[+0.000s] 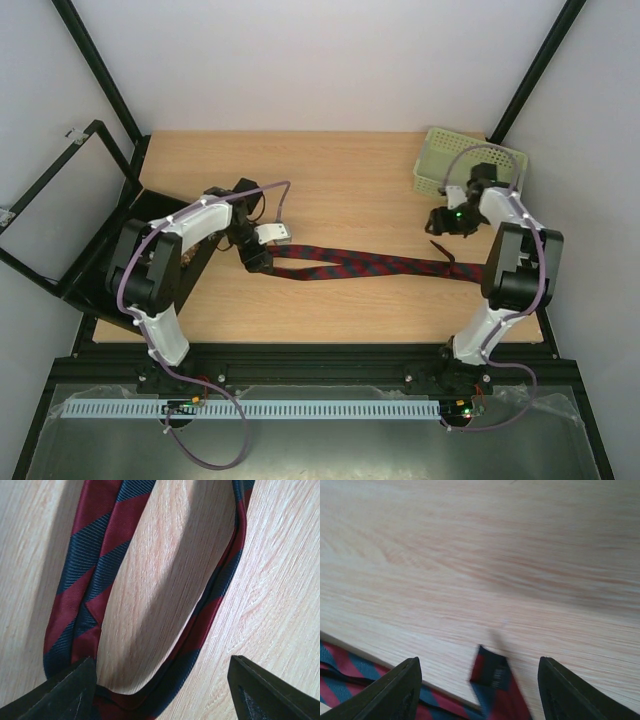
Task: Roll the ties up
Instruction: Adjust the tie at the center of the board.
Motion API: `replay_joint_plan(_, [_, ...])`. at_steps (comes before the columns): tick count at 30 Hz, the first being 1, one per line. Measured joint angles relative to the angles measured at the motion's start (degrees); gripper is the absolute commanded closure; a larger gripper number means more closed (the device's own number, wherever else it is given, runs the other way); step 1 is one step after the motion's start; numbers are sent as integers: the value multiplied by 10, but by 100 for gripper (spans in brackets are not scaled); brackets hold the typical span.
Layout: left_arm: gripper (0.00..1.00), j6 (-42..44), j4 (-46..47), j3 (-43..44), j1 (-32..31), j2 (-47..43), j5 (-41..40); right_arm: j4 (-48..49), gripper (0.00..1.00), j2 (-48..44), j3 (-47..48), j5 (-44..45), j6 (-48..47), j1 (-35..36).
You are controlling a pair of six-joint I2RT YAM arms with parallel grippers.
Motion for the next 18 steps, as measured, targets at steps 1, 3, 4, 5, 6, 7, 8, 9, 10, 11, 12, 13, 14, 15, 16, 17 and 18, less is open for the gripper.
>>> replay_joint_plan(1, [24,0,2,0,-3,5,-3,1,33,0,-5,12,4,17])
replay_joint_plan(3, [20,2,5,0,-7,10,-8,2,32,1,-18,43,9,54])
replay_joint_plan(4, [18,3,6,0,-8,11,-10,2,32,2,-23,56,12,65])
replay_joint_plan(5, [18,4,8,0,-10,12,-13,2,33,4,-26,72,14,76])
replay_joint_plan(6, [18,6,10,0,-11,12,-16,2,33,7,-26,80,16,80])
replay_joint_plan(7, [18,8,11,0,-13,12,-16,4,34,10,-26,92,19,82])
replay_joint_plan(8, [18,9,13,0,-15,12,-18,5,35,15,-26,104,21,82])
replay_joint_plan(9, [19,9,14,0,-16,13,-18,5,36,19,-26,115,23,82])
replay_joint_plan(10, [19,9,17,-3,-20,14,-21,6,37,23,-26,127,25,81])
replay_joint_plan(11, [20,10,18,-4,-20,15,-21,7,39,26,-26,140,27,81])
replay_joint_plan(12, [20,10,21,-8,-24,16,-23,8,42,28,-26,151,27,81])
replay_joint_plan(13, [21,10,25,-12,-27,17,-25,8,48,28,-26,159,27,81])
replay_joint_plan(14, [22,10,29,-16,-31,19,-27,9,55,28,-26,169,26,81])
replay_joint_plan(15, [24,11,30,-17,-34,21,-29,10,63,28,-26,180,24,81])
replay_joint_plan(16, [26,11,31,-17,-36,24,-30,12,72,28,-27,188,19,81])
replay_joint_plan(17, [30,11,34,-17,-39,27,-32,13,78,28,-30,198,16,81])
replay_joint_plan(18, [35,11,36,-17,-39,30,-33,14,82,28,-33,208,17,81])
